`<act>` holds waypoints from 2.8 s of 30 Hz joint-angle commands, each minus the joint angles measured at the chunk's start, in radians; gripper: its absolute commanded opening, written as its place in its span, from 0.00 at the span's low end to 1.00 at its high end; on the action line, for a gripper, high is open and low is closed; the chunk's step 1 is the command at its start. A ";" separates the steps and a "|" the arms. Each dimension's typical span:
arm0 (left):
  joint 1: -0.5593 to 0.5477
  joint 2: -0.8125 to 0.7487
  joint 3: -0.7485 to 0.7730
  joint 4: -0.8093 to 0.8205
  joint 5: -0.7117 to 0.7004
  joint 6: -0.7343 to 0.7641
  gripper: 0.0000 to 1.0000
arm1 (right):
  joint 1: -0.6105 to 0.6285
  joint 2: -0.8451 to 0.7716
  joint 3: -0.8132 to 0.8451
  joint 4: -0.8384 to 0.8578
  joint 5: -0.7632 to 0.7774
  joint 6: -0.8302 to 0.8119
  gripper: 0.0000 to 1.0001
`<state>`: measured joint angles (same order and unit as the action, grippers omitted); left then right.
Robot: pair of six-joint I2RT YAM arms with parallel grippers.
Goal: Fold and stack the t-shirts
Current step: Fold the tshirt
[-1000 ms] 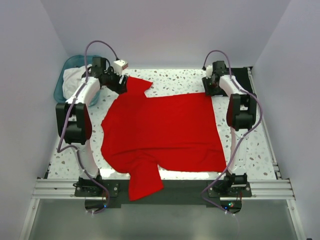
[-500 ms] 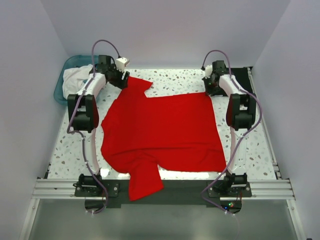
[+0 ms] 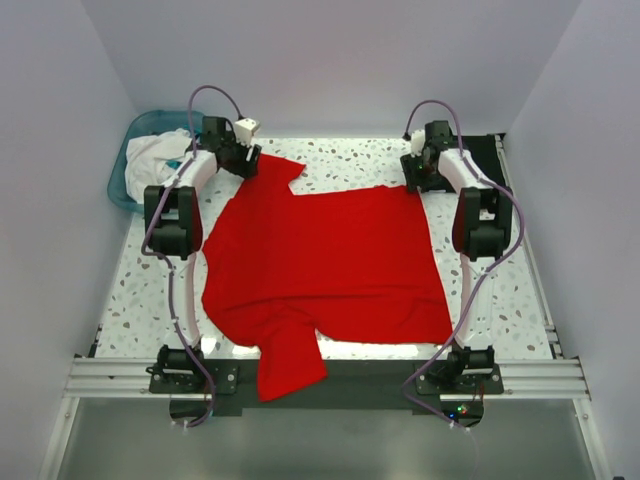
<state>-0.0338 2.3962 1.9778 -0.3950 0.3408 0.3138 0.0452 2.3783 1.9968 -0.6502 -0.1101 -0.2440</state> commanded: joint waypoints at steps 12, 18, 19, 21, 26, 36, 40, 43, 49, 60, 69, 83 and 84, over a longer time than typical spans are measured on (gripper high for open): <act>0.000 0.052 0.110 0.073 -0.008 -0.019 0.75 | -0.002 0.088 0.077 -0.060 0.018 -0.009 0.28; -0.009 0.109 0.167 0.041 0.007 -0.007 0.74 | -0.005 0.107 0.080 -0.086 0.000 -0.031 0.00; -0.012 0.116 0.167 0.042 0.007 -0.002 0.73 | -0.004 0.105 0.076 -0.086 -0.002 -0.032 0.00; -0.015 0.124 0.168 0.041 0.006 0.004 0.72 | -0.005 0.099 0.074 -0.088 -0.007 -0.032 0.00; -0.017 0.152 0.187 0.024 0.030 -0.001 0.61 | -0.005 0.081 0.062 -0.092 -0.025 -0.038 0.00; -0.015 0.120 0.207 0.093 0.079 -0.013 0.09 | -0.007 0.015 0.049 -0.083 -0.114 -0.052 0.00; -0.009 0.052 0.176 0.169 0.115 -0.028 0.00 | -0.018 -0.036 0.048 -0.055 -0.137 -0.035 0.00; -0.003 -0.034 0.089 0.246 0.165 -0.030 0.00 | -0.028 -0.067 0.030 -0.028 -0.155 -0.028 0.00; 0.012 -0.155 -0.036 0.295 0.259 -0.030 0.00 | -0.042 -0.125 -0.003 -0.009 -0.189 -0.035 0.00; 0.066 -0.408 -0.336 0.318 0.371 0.060 0.00 | -0.071 -0.261 -0.168 0.011 -0.244 -0.100 0.00; 0.081 -0.627 -0.597 0.326 0.420 0.180 0.00 | -0.090 -0.390 -0.332 0.017 -0.272 -0.176 0.00; 0.078 -1.024 -0.948 0.243 0.351 0.238 0.00 | -0.113 -0.484 -0.460 -0.015 -0.350 -0.270 0.00; 0.080 -1.042 -0.961 0.219 0.349 0.249 0.00 | -0.114 -0.487 -0.469 -0.017 -0.352 -0.278 0.00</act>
<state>0.0452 1.4364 1.0576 -0.1555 0.7097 0.5220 -0.0578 1.9564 1.5417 -0.6716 -0.4160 -0.4706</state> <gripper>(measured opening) 0.018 0.018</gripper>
